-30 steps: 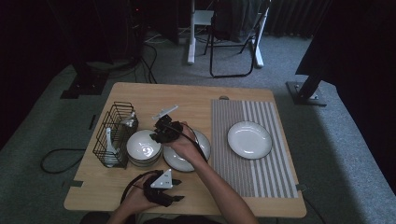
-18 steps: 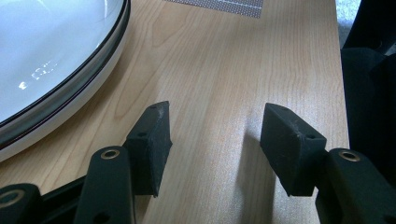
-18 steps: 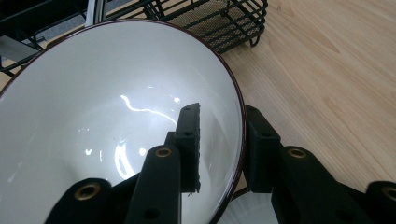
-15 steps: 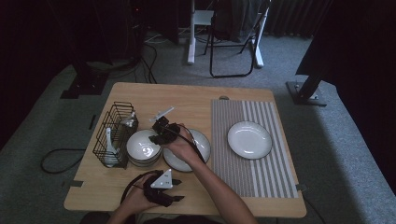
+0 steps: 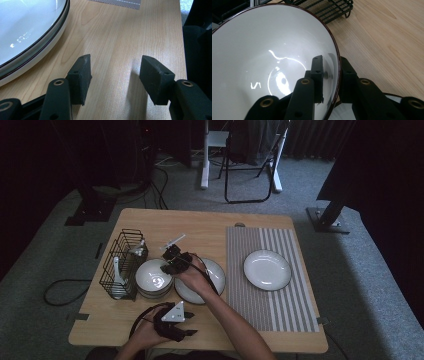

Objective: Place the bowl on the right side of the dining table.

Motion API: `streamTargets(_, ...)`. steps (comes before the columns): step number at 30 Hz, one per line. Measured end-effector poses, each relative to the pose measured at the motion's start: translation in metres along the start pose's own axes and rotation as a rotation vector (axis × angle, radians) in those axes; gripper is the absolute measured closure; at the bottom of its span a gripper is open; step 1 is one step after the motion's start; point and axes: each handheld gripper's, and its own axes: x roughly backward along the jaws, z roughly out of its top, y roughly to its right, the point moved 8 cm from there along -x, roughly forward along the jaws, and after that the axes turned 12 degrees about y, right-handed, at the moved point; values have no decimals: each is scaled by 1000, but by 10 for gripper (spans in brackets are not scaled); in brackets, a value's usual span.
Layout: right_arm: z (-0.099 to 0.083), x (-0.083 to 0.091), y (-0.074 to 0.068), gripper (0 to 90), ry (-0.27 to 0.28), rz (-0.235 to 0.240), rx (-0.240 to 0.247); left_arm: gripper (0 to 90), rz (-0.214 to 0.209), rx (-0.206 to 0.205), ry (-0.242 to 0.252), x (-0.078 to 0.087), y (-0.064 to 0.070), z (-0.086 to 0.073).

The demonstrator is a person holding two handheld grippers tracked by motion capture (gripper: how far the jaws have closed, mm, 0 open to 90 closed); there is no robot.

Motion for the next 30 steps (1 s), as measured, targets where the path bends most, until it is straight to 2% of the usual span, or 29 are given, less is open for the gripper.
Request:
streamTargets(11, 1, 1, 0, 805, 10, -13, -7, 433, 1, 0, 0, 0, 0, 0)
streamTargets(23, 2, 6, -4, 816, 49, -67, 50, 430, 0, 0, -1, 0, 0, 0)
streamTargets(30, 3, 9, -8, 819, 68, -116, 115, 428, 0, 0, -1, 0, 0, 0)
